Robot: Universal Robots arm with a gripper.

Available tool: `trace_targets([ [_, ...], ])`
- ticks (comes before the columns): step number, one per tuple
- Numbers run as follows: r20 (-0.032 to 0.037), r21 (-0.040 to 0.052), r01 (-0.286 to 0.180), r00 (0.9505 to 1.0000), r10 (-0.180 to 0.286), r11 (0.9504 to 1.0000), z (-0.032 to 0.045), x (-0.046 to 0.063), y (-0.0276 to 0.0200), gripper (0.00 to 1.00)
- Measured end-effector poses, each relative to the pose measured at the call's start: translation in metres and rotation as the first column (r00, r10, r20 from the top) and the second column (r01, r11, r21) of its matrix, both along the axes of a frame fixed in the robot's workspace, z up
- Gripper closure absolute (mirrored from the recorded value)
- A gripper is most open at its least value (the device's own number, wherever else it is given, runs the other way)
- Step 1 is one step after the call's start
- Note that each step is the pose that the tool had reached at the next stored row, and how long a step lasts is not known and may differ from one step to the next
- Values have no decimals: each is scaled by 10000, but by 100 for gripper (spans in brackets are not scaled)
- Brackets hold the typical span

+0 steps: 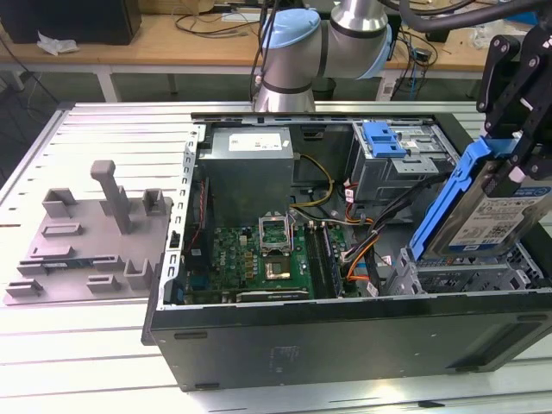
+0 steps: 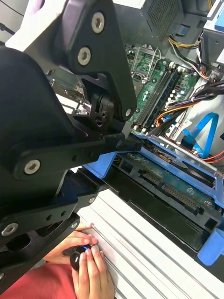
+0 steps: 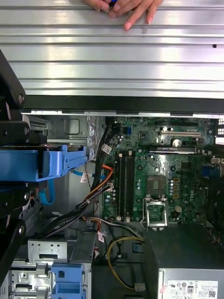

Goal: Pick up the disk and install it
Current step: 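Insert the disk into the insertion slot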

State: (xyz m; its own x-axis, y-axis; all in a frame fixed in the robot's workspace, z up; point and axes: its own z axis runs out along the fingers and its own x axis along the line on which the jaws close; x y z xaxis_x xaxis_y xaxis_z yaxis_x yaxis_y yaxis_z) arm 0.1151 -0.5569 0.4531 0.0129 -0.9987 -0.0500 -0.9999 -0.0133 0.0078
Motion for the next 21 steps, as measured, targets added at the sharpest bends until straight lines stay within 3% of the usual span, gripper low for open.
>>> trace_targets([
  [21,0,0,0,10000,0,10000,-146,8,0,63],
])
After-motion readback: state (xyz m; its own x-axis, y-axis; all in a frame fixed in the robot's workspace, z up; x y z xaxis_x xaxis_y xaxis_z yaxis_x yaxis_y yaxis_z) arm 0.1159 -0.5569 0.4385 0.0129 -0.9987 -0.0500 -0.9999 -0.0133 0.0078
